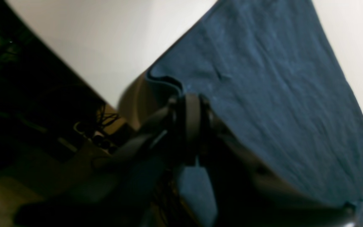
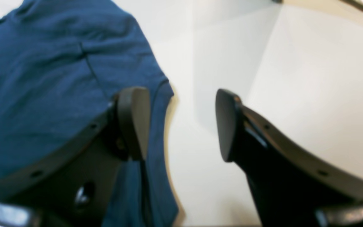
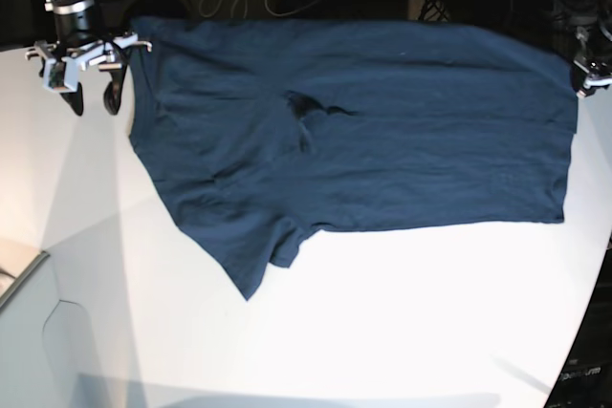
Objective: Layout the t-shirt on the table in an organized manner, then fold the t-shirt properly
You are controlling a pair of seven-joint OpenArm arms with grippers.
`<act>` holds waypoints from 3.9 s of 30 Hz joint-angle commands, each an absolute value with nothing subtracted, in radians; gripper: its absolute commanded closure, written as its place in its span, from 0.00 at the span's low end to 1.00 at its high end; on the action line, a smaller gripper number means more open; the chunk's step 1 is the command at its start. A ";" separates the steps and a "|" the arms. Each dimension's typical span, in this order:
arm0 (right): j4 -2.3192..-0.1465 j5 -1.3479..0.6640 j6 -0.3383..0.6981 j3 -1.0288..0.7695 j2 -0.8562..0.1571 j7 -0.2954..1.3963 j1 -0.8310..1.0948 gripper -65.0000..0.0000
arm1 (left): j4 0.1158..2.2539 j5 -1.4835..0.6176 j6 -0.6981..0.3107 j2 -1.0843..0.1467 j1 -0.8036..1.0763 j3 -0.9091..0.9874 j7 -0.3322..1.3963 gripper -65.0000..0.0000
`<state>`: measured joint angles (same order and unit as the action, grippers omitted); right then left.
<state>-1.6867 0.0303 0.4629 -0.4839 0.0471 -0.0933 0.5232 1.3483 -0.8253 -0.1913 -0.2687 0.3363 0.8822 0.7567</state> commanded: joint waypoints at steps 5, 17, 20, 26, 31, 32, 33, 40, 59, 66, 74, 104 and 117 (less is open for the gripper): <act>-1.705 0.024 0.461 -0.483 0.042 -0.122 0.521 0.48 | 1.365 -0.845 -0.197 -0.280 0.344 0.895 0.800 0.65; -1.696 0.027 0.461 -0.354 0.036 -0.119 0.469 0.48 | 1.365 -0.835 -0.193 -0.225 0.341 1.072 0.883 0.58; -1.685 0.027 0.461 -0.315 0.035 -0.071 0.429 0.48 | 1.365 -0.835 -0.193 -0.225 0.338 1.101 0.924 0.58; -1.684 0.027 0.461 -0.239 0.012 0.099 0.309 0.48 | 1.365 -0.835 -0.199 -0.228 0.343 1.109 0.928 0.58; -1.636 0.027 0.461 -0.145 -0.039 0.189 0.202 0.48 | 1.365 -0.843 -0.202 -0.225 0.321 1.136 0.926 0.58; -1.607 0.027 0.461 -0.131 -0.047 0.205 0.176 0.48 | 1.365 -0.837 -0.202 -0.225 0.297 1.139 0.928 0.58; -1.575 0.027 0.461 -0.124 -0.051 0.217 0.148 0.48 | 1.365 -0.835 -0.199 -0.226 0.278 1.141 0.931 0.58; -1.279 0.027 0.460 -0.139 -0.084 0.222 -0.030 0.48 | 1.365 -0.834 -0.193 -0.231 0.188 1.133 0.935 0.58; -1.038 0.025 0.460 -0.248 -0.185 0.219 -0.137 0.48 | 1.356 -0.722 -0.193 -0.223 0.013 1.133 0.937 0.58; -1.110 0.022 0.458 -0.249 -0.185 0.159 -0.102 0.48 | 1.357 -0.722 -0.193 -0.226 0.001 1.133 0.937 0.58; -1.155 0.025 0.460 -0.174 -0.134 0.081 -0.061 0.48 | 1.354 -0.720 -0.193 -0.229 0.001 1.133 0.928 0.58; -0.947 0.027 0.453 -0.246 -0.240 0.076 -0.104 0.48 | 1.264 -0.573 -0.193 -0.229 -0.142 0.863 0.748 0.58; -1.104 0.025 0.453 -0.249 -0.240 0.077 -0.067 0.48 | 0.763 -0.407 -0.193 -0.298 -0.383 0.538 0.427 0.58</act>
